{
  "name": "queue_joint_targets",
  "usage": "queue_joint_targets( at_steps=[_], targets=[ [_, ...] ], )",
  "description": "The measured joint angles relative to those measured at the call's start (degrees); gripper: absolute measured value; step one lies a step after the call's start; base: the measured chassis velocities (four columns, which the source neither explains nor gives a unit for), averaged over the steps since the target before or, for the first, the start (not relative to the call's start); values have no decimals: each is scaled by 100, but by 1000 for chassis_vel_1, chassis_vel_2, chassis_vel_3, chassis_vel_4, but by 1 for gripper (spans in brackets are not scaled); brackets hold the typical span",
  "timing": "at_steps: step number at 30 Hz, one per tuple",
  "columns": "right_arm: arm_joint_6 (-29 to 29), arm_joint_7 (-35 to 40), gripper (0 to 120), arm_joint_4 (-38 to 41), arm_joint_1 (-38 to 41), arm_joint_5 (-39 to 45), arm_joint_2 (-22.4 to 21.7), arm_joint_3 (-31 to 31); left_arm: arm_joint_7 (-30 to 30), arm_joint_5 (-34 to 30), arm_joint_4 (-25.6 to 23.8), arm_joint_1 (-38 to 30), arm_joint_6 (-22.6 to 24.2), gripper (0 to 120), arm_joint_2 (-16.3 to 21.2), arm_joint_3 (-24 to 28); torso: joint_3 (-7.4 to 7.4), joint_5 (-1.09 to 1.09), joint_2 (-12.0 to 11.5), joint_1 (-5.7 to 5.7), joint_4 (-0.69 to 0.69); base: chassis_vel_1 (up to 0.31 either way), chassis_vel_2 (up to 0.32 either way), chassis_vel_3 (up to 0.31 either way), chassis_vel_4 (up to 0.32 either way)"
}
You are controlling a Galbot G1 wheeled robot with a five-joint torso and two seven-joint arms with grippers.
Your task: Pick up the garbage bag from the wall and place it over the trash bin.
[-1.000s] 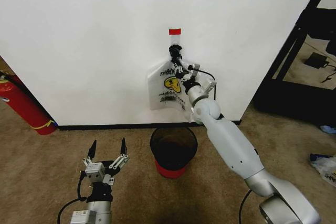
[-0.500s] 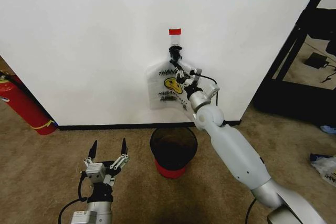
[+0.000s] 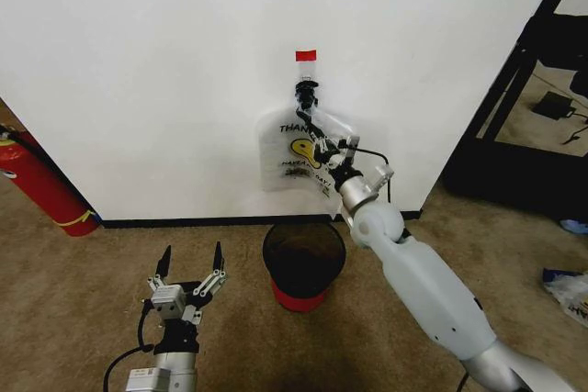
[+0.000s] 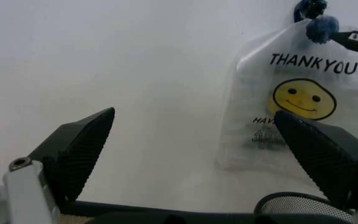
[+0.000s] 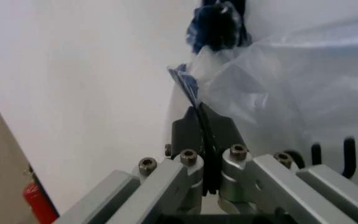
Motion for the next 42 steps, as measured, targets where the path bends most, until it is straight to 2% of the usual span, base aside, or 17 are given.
queue_joint_targets(
  at_steps=[14,21,29,42],
  targets=[
    [51,-204,0,893,-1206,-300,-376,258,-3,-4,16,-34,16,100,13,44,0,0,0,0,0,0,0,0,0],
    [152,-432,0,1415,-2005,-630,-506,643,-4,7,17,-68,33,100,22,119,0,0,0,0,0,0,0,0,0],
    [333,-720,0,1698,-2764,-1011,-498,993,-3,12,8,-85,40,100,52,165,0,0,0,0,0,0,0,0,0],
    [598,-1037,0,1844,-3538,-1425,-396,1231,-1,6,-57,-91,41,100,127,187,0,0,0,0,0,0,0,0,0]
  ],
)
